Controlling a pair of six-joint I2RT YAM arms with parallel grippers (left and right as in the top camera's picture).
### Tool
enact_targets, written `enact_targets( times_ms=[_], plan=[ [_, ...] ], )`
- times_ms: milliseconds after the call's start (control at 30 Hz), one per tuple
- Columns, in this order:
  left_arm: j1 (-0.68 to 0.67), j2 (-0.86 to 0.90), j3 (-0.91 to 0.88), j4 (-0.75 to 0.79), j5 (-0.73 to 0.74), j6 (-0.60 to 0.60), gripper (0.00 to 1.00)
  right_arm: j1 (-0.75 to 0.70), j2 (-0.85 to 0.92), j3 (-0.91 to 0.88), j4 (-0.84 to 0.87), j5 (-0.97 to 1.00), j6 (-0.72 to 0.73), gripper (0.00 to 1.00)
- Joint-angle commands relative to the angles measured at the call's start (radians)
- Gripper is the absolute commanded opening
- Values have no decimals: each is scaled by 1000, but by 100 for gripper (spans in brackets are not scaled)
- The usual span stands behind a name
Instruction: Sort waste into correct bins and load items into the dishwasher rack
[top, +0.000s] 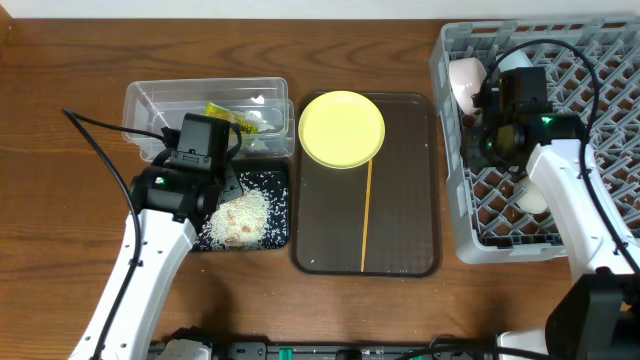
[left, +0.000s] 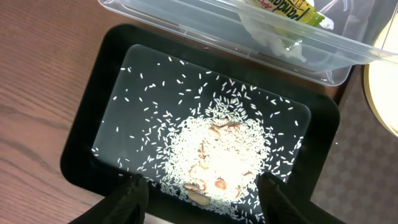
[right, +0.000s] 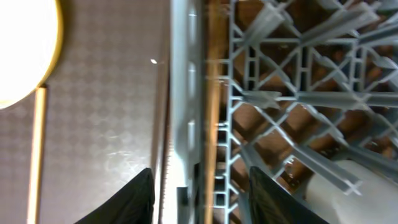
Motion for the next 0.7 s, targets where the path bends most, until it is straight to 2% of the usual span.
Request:
enact_targets(
  times_ms=[0, 100, 300, 667],
  plan=[
    [5, 6, 9, 1, -2, -16, 60, 32, -51, 44, 14, -83, 35, 46],
    [5, 6, 9, 3, -2, -16, 60, 85, -61, 44, 35, -162, 48, 46],
    [5, 6, 9, 8, -2, -16, 60, 261, -13, 17, 37, -121, 138, 46],
    [5, 6, 9, 8, -2, -16, 60, 525, 243, -40, 50, 5, 376, 46]
  ],
)
